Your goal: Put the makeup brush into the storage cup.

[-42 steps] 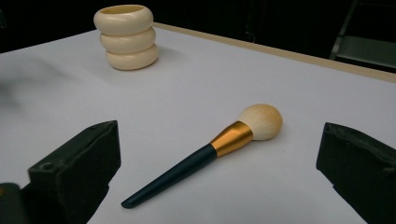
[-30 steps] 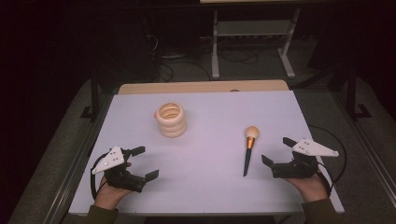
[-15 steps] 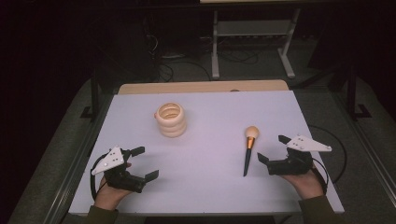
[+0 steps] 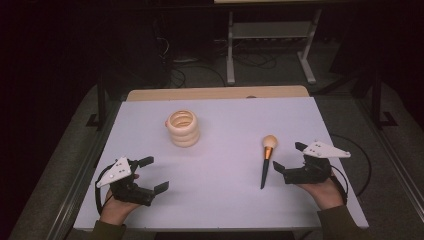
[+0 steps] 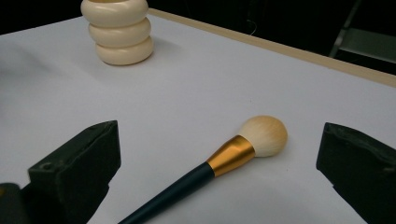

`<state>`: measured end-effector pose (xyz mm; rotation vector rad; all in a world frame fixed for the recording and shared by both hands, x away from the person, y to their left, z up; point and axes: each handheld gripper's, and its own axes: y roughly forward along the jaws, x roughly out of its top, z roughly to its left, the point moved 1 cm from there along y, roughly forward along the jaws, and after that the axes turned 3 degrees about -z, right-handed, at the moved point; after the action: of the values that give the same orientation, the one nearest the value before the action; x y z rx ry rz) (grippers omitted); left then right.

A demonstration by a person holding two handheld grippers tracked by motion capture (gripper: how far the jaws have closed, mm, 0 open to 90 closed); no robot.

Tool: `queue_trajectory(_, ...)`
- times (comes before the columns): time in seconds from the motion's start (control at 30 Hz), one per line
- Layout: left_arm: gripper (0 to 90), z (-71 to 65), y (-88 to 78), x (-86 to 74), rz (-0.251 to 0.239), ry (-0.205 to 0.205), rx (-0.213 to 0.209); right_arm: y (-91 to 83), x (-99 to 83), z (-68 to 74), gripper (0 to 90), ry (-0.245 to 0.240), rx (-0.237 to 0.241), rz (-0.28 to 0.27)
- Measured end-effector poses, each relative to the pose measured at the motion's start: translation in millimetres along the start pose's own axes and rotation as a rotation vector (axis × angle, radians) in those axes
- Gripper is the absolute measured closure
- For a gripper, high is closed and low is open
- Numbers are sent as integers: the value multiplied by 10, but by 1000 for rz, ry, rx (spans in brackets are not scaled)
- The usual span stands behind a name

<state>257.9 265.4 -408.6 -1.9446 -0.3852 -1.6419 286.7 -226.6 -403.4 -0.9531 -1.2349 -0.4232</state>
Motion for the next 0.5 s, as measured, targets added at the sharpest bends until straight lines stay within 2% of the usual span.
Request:
queue_trajectory(0.2, 0, -3, -9, -11, 6, -1, 3, 44, 22, 1, 0, 2, 21, 3)
queue_trajectory(0.5, 0, 2, -20, -8, 2, 2, 2, 101, 77, -15, 0, 6, 17, 3)
